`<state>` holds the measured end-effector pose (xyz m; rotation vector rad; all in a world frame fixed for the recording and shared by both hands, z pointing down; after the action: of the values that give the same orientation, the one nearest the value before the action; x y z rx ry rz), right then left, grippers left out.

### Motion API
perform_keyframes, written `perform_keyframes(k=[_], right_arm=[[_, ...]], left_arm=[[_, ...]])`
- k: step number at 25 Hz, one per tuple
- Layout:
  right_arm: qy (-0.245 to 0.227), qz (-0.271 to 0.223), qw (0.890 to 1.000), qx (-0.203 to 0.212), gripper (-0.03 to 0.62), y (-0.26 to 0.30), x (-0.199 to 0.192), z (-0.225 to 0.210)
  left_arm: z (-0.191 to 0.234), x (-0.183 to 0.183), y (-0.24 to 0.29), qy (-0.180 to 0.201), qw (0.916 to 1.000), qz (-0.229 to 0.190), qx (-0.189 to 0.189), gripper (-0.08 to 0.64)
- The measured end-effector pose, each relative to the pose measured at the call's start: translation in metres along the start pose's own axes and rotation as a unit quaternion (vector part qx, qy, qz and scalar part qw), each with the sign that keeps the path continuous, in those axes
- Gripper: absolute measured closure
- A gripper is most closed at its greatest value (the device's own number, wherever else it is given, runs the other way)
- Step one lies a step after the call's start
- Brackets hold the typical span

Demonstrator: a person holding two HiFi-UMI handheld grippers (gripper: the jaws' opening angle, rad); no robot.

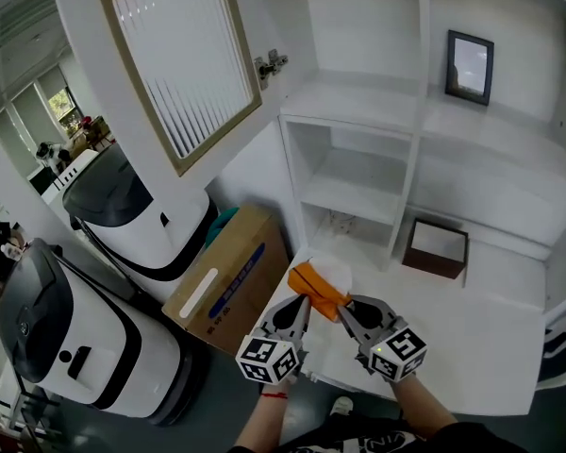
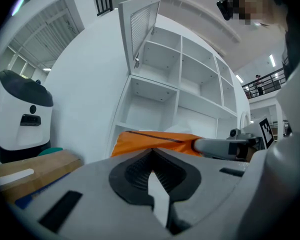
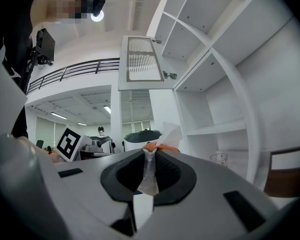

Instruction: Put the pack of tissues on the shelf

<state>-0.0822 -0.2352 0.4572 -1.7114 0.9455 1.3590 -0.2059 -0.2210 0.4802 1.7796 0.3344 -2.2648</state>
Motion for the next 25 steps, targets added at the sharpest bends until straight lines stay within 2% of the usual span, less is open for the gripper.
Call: perform_keyframes(k=[10, 15, 25], right_arm=[[0.005, -0.010, 1.000, -0.006, 0.565, 0.025, 0.003, -0.023], [-0.007, -0.025, 1.000, -0.012, 0.565, 0.029, 0.015, -0.027], [-0.035, -0.054, 0.995, -0.074, 0.565, 0.049, 0.037, -0.046]], left_arm=[[0.022, 0.007, 0.028, 0.000, 1.0000, 0.002, -0.009, 0.554], [0.023, 0.019, 0.038, 0.009, 0.9998, -0.008, -0.018, 0.554], [0.039, 0.042, 0.081, 0.009, 0.9933, -0.015, -0.114, 0.554]])
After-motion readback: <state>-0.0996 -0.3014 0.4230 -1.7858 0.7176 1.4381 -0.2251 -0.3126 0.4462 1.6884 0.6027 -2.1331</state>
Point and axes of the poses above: the fingertips, and each gripper's own axes: y forward along the fingers, z to its left, x out of its top, the point moved 4 cm from there along -y, backward along the fingers, and after that the axes turned 6 degrees about -z, right-handed, at the moved point
